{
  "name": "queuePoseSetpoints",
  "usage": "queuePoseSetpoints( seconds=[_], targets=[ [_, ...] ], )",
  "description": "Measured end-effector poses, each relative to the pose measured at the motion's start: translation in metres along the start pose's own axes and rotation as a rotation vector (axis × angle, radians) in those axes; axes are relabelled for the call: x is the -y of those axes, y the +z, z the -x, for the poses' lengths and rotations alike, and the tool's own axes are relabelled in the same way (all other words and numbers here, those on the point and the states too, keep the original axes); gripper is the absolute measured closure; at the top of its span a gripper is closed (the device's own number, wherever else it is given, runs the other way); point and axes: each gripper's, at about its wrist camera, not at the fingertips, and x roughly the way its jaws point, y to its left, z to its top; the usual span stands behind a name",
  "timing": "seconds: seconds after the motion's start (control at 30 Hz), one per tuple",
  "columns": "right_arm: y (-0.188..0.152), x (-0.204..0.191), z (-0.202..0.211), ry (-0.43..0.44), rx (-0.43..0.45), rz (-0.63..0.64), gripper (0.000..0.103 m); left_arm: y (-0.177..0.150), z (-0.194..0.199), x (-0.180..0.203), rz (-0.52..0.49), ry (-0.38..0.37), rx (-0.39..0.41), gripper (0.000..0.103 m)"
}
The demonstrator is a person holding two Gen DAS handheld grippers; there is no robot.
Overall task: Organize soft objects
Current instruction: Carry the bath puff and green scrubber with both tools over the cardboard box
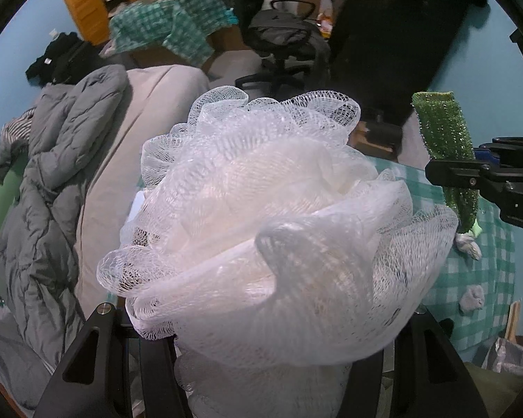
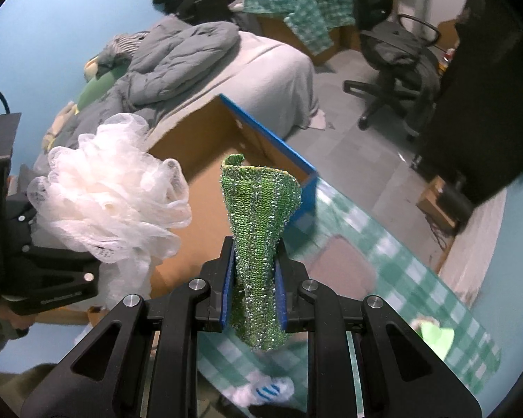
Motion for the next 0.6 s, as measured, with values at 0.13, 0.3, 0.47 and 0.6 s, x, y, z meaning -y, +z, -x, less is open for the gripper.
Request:
queuePoseSetpoints(
  seconds=[0.13,0.3,0.47,0.6],
  targets=[
    [0.016,-0.013,-0.017,0.025,-0.015,0.024,0.084,0.001,-0.012,-0.016,0.020,0.009,-0.014,0.046],
    [0.035,-0.029,-0.042,0.043,-0.038,0.049,0.084,-0.003,-0.031,-0.030,0.049,0.004,-0.051,0.046],
    [0.047,-0.037,-0.066,0.051,-0.073,0.057,0.084,-0.006,-0.046,-0.035,0.047,0.006,-0.077,0.046],
    [0.052,-0.038,-0.081,0.054,-0.100,0.046,0.084,-0.005,-0.063,-0.037,0.056,0.020,-0.115,0.043]
  ],
)
